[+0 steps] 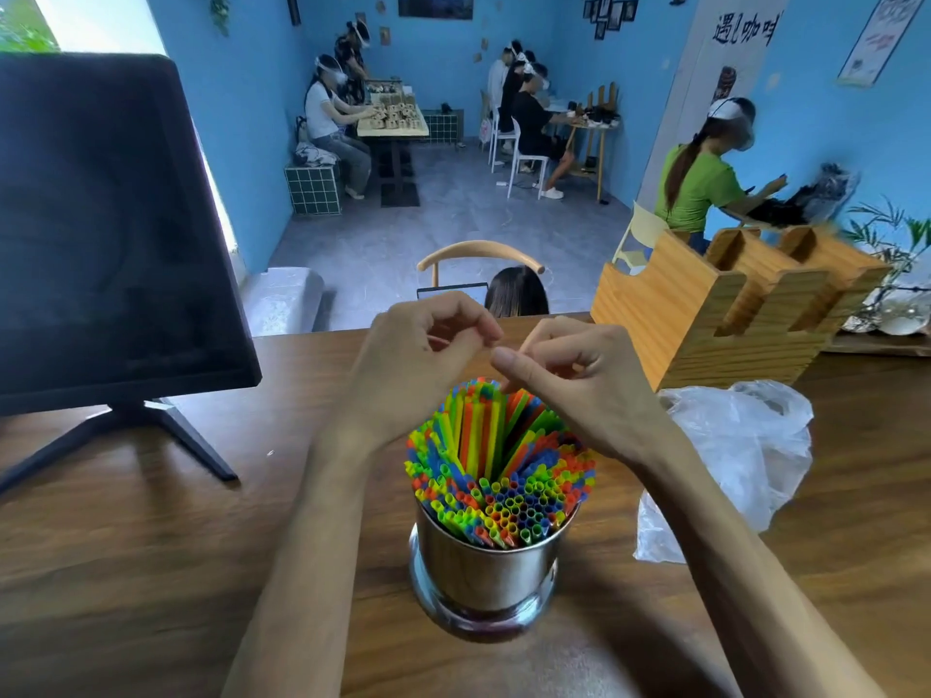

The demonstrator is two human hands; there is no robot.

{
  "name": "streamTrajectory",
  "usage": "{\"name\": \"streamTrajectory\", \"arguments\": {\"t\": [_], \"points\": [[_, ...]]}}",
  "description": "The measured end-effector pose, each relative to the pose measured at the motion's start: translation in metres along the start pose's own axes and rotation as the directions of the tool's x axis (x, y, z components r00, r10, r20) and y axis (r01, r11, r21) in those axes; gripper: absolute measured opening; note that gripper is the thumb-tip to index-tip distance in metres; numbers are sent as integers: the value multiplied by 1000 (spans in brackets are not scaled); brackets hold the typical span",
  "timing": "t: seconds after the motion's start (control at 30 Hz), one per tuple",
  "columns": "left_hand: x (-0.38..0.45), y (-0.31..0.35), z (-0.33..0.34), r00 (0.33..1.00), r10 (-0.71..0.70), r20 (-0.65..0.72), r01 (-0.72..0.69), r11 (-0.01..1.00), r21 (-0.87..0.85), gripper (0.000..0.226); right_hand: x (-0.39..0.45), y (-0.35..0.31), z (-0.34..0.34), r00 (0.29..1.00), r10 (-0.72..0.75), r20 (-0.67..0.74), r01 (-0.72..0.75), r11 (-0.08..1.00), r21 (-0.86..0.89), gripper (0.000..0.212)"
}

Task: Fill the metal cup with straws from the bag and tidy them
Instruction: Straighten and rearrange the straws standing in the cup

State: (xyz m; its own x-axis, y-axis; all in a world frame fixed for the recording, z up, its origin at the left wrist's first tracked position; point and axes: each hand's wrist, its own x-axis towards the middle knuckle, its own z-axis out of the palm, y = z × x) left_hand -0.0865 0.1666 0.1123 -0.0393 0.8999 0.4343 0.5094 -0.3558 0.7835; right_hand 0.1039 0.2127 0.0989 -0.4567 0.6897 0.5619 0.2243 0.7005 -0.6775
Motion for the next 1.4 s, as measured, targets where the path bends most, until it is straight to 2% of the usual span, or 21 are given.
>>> {"name": "streamTrajectory", "arguments": {"t": [0.07,0.13,0.23,0.43,0.6,0.67,0.73,0.83,0.9,1.03,1.13,1.23,1.4], "points": [[1,0,3,985,-33,172,25,998,49,12,1,2,-3,998,63,30,-64,997,44,40],[3,-1,7,939,-108,327,49,982,183,14,2,5,-6,990,137,-38,-132,985,109,48],[3,1,10,887,-203,415,72,948,310,30,3,9,-10,939,298,-172,-262,943,203,55],[8,4,7,908,-184,377,65,950,307,20,1,18,-9,905,405,-128,-375,904,206,57],[7,-2,5,949,-130,289,78,980,184,7,-1,17,-8,899,427,-97,-397,889,229,55],[6,2,6,984,-78,159,75,997,28,5,-1,11,-7,906,415,-78,-387,890,240,54],[7,9,7,998,42,-50,-48,991,-125,6,-1,6,-8,916,396,-62,-369,895,252,56],[6,21,3,945,163,-283,-250,918,-307,8,-2,-6,-11,925,379,36,-375,890,258,61],[4,28,-1,929,172,-327,-302,864,-403,9,-1,-13,-13,900,400,174,-434,858,275,63],[-8,43,-4,951,230,-207,-305,805,-509,8,6,-20,-17,821,437,368,-556,757,343,65],[-18,50,-8,957,281,-65,-269,785,-558,12,12,-21,-15,802,435,411,-593,667,451,54],[-25,55,-17,947,307,90,-194,774,-602,14,14,-23,-15,793,403,456,-602,632,488,42],[-29,61,-23,942,323,95,-205,774,-600,15,16,-26,-14,764,358,537,-622,631,464,29]]}}
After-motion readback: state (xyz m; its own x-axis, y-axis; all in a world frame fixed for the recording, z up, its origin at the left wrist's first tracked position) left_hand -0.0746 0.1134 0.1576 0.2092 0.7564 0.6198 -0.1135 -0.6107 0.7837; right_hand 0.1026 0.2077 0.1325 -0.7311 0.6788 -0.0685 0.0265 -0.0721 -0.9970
